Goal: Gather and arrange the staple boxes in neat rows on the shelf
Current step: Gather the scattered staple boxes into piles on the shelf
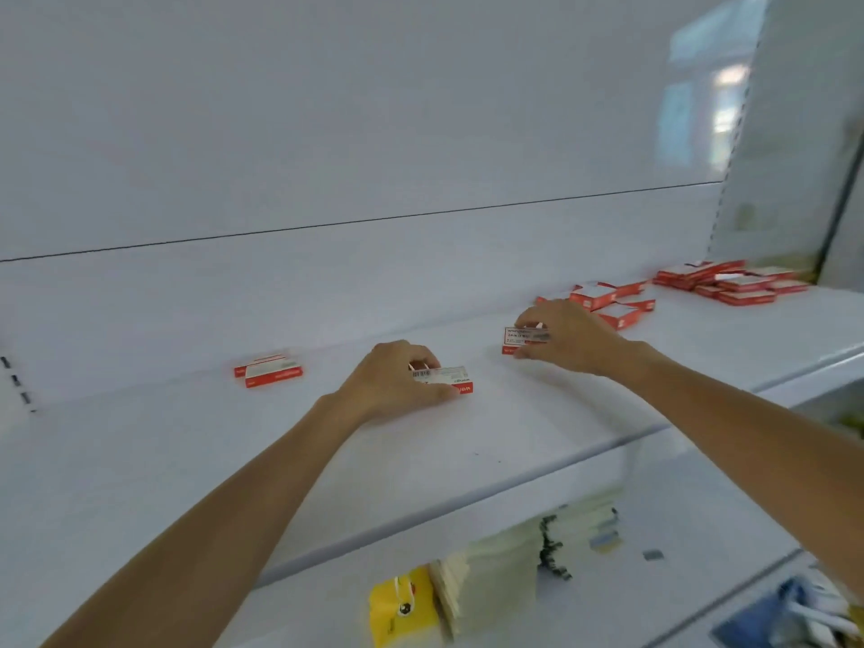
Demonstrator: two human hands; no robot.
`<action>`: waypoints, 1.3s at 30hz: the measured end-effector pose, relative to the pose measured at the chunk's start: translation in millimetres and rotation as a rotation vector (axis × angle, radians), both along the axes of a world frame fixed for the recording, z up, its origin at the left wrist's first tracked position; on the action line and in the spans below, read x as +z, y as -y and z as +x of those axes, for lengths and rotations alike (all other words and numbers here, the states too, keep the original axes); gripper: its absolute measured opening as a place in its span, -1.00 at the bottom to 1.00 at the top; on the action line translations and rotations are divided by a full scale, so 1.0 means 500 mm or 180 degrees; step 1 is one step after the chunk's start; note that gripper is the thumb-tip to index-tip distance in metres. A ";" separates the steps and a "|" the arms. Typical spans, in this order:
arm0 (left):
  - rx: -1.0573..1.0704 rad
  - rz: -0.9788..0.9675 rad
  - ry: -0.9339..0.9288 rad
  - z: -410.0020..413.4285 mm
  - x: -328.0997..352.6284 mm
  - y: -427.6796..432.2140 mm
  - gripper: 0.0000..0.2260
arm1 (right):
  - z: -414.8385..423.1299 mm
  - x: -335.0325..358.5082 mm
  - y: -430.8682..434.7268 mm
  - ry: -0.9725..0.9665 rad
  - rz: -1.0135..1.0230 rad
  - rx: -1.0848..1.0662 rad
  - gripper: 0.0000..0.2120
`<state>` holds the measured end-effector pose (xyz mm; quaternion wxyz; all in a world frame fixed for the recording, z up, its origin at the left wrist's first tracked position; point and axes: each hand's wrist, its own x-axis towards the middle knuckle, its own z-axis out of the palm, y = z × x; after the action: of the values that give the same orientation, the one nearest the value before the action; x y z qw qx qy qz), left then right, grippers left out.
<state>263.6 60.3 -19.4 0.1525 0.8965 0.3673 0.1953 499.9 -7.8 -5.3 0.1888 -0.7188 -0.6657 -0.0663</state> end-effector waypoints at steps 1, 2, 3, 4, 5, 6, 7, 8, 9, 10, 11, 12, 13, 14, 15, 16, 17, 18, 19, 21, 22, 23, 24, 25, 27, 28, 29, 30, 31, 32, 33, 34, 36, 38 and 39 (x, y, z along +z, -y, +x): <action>-0.0116 -0.0004 -0.0037 0.039 0.001 0.005 -0.65 | 0.036 -0.001 0.028 0.0011 0.0008 -0.0178 -0.61; -0.0230 -0.0009 -0.0059 0.080 0.003 0.012 -0.65 | 0.072 -0.001 0.057 0.0023 0.0011 -0.0348 -0.62; -0.0342 -0.0003 -0.0064 0.122 0.006 0.018 -0.65 | 0.108 0.000 0.086 0.0029 0.0001 -0.0508 -0.61; -0.0457 0.0016 -0.0046 0.166 0.011 0.026 -0.66 | 0.145 0.002 0.115 0.0022 -0.0010 -0.0643 -0.61; -0.0568 0.0028 -0.0005 0.211 0.015 0.035 -0.66 | 0.182 0.005 0.145 -0.0002 -0.0021 -0.0752 -0.61; -0.0679 0.0039 0.0051 0.257 0.019 0.048 -0.67 | 0.219 0.009 0.175 -0.0029 -0.0032 -0.0847 -0.59; -0.0785 0.0044 0.0104 0.303 0.020 0.061 -0.68 | 0.256 0.012 0.205 -0.0058 -0.0040 -0.0947 -0.58; -0.0895 0.0059 0.0137 0.349 0.020 0.076 -0.69 | 0.292 0.016 0.233 -0.0084 -0.0029 -0.1046 -0.58; -0.1005 0.0077 0.0124 0.394 0.019 0.091 -0.69 | 0.328 0.020 0.261 -0.0103 -0.0009 -0.1139 -0.59; -0.1117 0.0115 0.0068 0.438 0.017 0.106 -0.68 | 0.364 0.024 0.287 -0.0104 0.0005 -0.1217 -0.61; -0.1213 0.0178 -0.0019 0.482 0.014 0.119 -0.66 | 0.399 0.028 0.311 -0.0087 0.0011 -0.1284 -0.62; -0.1284 0.0254 -0.0105 0.524 0.012 0.131 -0.63 | 0.435 0.031 0.333 -0.0086 0.0006 -0.1344 -0.63; -0.1325 0.0310 -0.0158 0.564 0.011 0.143 -0.62 | 0.470 0.032 0.354 -0.0134 0.0003 -0.1403 -0.64; -0.1358 0.0352 -0.0164 0.601 0.011 0.155 -0.61 | 0.505 0.033 0.371 -0.0218 0.0016 -0.1468 -0.65; -0.1384 0.0375 -0.0139 0.635 0.011 0.167 -0.60 | 0.538 0.032 0.385 -0.0293 0.0041 -0.1541 -0.66; -0.1407 0.0404 -0.0104 0.665 0.012 0.179 -0.60 | 0.571 0.030 0.396 -0.0341 0.0073 -0.1593 -0.66; -0.1422 0.0423 -0.0069 0.697 0.010 0.191 -0.60 | 0.605 0.027 0.407 -0.0360 0.0085 -0.1631 -0.66; -0.1431 0.0439 -0.0049 0.718 0.009 0.197 -0.60 | 0.628 0.023 0.413 -0.0359 0.0090 -0.1642 -0.66; -0.1438 0.0429 -0.0054 0.736 0.007 0.202 -0.60 | 0.647 0.020 0.416 -0.0371 0.0062 -0.1654 -0.66; -0.1412 0.0386 -0.0061 0.779 0.004 0.204 -0.59 | 0.690 0.016 0.421 -0.0412 -0.0030 -0.1641 -0.66; -0.1381 0.0381 -0.0040 0.797 0.006 0.203 -0.60 | 0.711 0.016 0.420 -0.0439 -0.0056 -0.1636 -0.65; -0.1340 0.0363 0.0004 0.813 0.009 0.201 -0.61 | 0.730 0.018 0.416 -0.0467 -0.0058 -0.1634 -0.65; -0.1296 0.0343 0.0055 0.827 0.011 0.198 -0.61 | 0.748 0.020 0.408 -0.0507 -0.0032 -0.1620 -0.65; -0.1255 0.0337 0.0079 0.840 0.012 0.194 -0.61 | 0.763 0.021 0.398 -0.0574 0.0027 -0.1583 -0.65; -0.1201 0.0402 0.0024 0.862 0.013 0.182 -0.61 | 0.782 0.019 0.371 -0.0770 0.0223 -0.1472 -0.65; -0.1185 0.0434 -0.0017 0.871 0.014 0.174 -0.60 | 0.787 0.015 0.355 -0.0836 0.0308 -0.1419 -0.65; -0.1172 0.0458 -0.0048 0.881 0.016 0.162 -0.60 | 0.791 0.012 0.339 -0.0848 0.0337 -0.1358 -0.65; -0.1159 0.0470 -0.0050 0.892 0.020 0.149 -0.60 | 0.796 0.009 0.323 -0.0802 0.0305 -0.1283 -0.64; -0.1141 0.0447 -0.0027 0.903 0.023 0.136 -0.60 | 0.801 0.007 0.310 -0.0737 0.0229 -0.1216 -0.64; -0.1120 0.0413 0.0036 0.915 0.027 0.125 -0.61 | 0.810 0.006 0.298 -0.0670 0.0169 -0.1156 -0.65; -0.1092 0.0363 0.0126 0.930 0.029 0.115 -0.61 | 0.823 0.006 0.286 -0.0624 0.0128 -0.1116 -0.65; -0.1075 0.0304 0.0209 0.945 0.028 0.108 -0.61 | 0.840 0.007 0.275 -0.0610 0.0129 -0.1078 -0.65; -0.1094 0.0228 0.0204 0.977 0.023 0.102 -0.60 | 0.874 0.007 0.255 -0.0697 0.0172 -0.1052 -0.64; -0.1085 0.0316 0.0047 1.004 0.018 0.097 -0.59 | 0.902 0.005 0.230 -0.0746 0.0160 -0.1029 -0.63; -0.1039 0.0361 0.0016 1.015 0.019 0.090 -0.58 | 0.916 0.004 0.214 -0.0741 0.0142 -0.0983 -0.63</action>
<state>771.3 15.6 -9.7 0.1323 0.9509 0.2049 0.1906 958.0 -114.9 -3.3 0.2680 -0.8109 -0.5196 -0.0257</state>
